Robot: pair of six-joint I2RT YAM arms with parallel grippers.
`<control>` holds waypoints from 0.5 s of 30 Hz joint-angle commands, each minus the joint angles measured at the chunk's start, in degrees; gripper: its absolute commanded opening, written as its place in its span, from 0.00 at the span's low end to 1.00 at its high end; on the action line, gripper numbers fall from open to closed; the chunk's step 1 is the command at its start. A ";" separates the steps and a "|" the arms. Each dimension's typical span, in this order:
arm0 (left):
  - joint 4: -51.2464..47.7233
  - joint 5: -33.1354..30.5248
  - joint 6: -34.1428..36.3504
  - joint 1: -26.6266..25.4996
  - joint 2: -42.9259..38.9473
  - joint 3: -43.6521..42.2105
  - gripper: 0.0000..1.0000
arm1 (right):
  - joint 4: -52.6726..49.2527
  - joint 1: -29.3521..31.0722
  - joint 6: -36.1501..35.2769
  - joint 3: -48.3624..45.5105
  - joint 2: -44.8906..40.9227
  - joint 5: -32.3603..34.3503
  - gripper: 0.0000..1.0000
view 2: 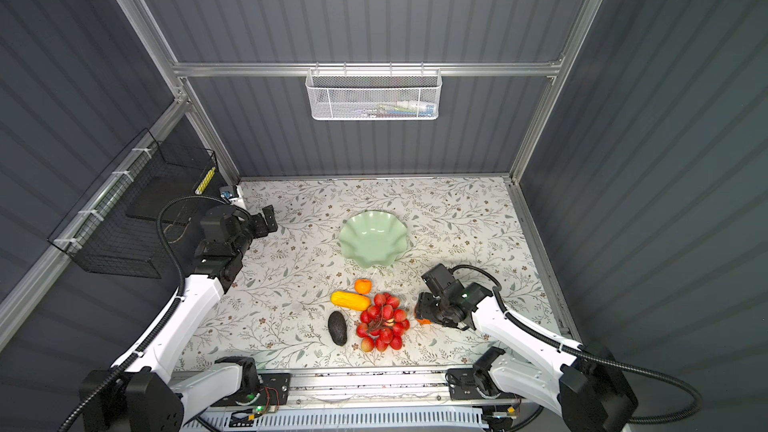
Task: Place and organize the fake fruits in the fruit bowl
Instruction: 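Reach the right gripper to the large orange fruit and grasp it, then carry the orange fruit with the right gripper into the green bowl and release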
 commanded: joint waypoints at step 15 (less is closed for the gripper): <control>-2.39 0.68 -1.33 -0.21 0.10 0.75 1.00 | 3.86 0.32 -23.89 34.28 20.52 12.92 0.52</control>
